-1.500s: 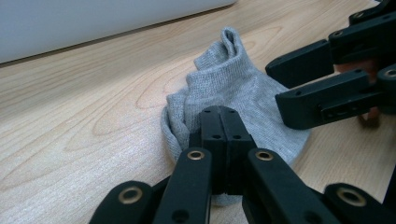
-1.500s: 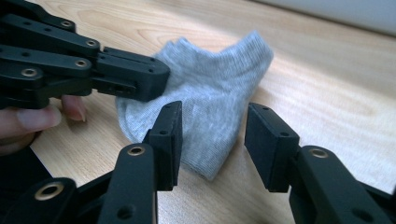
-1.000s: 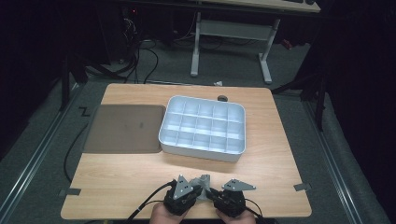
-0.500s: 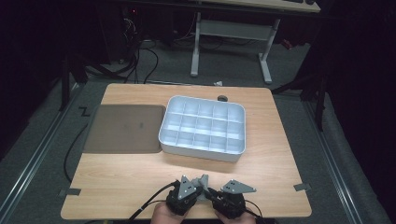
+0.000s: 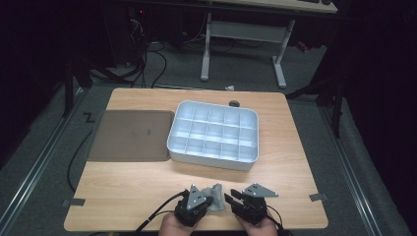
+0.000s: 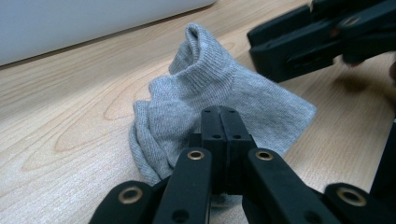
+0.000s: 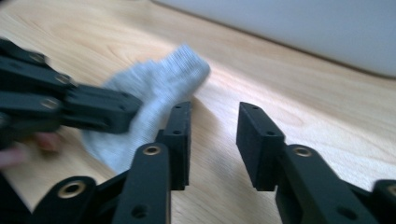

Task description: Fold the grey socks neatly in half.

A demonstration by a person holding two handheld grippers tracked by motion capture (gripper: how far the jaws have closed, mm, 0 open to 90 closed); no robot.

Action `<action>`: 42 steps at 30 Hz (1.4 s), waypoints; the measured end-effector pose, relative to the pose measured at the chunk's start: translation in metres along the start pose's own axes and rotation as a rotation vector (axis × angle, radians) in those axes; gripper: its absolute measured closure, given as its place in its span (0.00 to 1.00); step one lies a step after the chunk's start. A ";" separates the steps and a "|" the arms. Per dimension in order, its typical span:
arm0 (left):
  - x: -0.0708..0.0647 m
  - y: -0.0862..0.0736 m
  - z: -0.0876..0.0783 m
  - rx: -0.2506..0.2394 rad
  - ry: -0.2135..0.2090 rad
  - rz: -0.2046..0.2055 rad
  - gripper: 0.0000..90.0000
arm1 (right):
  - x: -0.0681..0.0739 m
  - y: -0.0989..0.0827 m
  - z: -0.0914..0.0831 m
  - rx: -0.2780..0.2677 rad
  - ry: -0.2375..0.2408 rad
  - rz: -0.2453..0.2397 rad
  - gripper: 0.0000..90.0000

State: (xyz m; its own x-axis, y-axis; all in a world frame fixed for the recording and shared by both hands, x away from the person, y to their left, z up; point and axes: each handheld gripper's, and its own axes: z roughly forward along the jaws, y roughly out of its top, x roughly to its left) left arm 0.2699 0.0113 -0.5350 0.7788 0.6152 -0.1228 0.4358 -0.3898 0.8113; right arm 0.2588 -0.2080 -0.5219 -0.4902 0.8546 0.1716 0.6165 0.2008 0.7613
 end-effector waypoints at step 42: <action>0.014 0.005 -0.022 -0.111 -0.053 -0.094 0.80 | 0.024 -0.003 0.010 -0.012 0.052 -0.084 1.00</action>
State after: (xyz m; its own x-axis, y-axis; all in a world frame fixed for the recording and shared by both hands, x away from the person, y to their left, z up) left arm 0.2736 0.0330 -0.5199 0.7607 0.6074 -0.2288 0.4578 -0.2522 0.8526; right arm 0.2511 -0.1832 -0.5262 -0.5709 0.8092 0.1390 0.5647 0.2641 0.7819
